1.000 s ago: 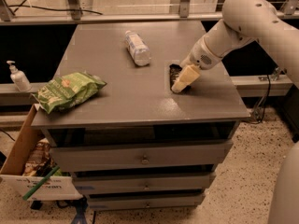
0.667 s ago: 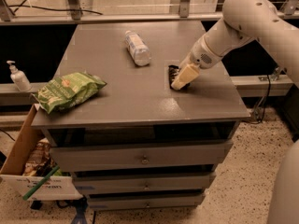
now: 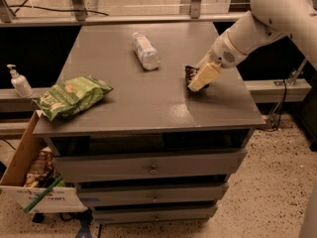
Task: Pick rxbar chocolate
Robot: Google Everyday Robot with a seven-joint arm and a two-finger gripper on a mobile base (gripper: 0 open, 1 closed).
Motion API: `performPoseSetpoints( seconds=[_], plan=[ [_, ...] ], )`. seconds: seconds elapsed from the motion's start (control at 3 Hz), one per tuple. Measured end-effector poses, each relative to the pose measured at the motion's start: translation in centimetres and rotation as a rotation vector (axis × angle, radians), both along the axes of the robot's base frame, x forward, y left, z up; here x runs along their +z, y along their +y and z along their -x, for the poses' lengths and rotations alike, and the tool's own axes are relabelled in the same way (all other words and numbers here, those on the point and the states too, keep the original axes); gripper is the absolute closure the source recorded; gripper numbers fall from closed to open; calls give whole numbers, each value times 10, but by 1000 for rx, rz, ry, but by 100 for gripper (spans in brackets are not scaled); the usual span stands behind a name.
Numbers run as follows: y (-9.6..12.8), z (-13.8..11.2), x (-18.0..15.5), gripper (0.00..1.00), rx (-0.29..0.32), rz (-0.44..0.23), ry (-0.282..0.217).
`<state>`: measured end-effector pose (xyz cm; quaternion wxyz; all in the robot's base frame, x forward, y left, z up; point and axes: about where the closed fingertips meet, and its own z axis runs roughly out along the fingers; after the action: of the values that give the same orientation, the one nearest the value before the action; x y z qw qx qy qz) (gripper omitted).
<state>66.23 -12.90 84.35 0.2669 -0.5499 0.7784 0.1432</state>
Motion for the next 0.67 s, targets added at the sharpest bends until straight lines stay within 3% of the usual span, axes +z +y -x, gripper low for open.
performPoseSetpoints(
  seconds=[0.33,0.67],
  plan=[
    [-9,10,45,100,-4,-40,-58],
    [-12,19,86,100,11,-93,-83]
  ],
)
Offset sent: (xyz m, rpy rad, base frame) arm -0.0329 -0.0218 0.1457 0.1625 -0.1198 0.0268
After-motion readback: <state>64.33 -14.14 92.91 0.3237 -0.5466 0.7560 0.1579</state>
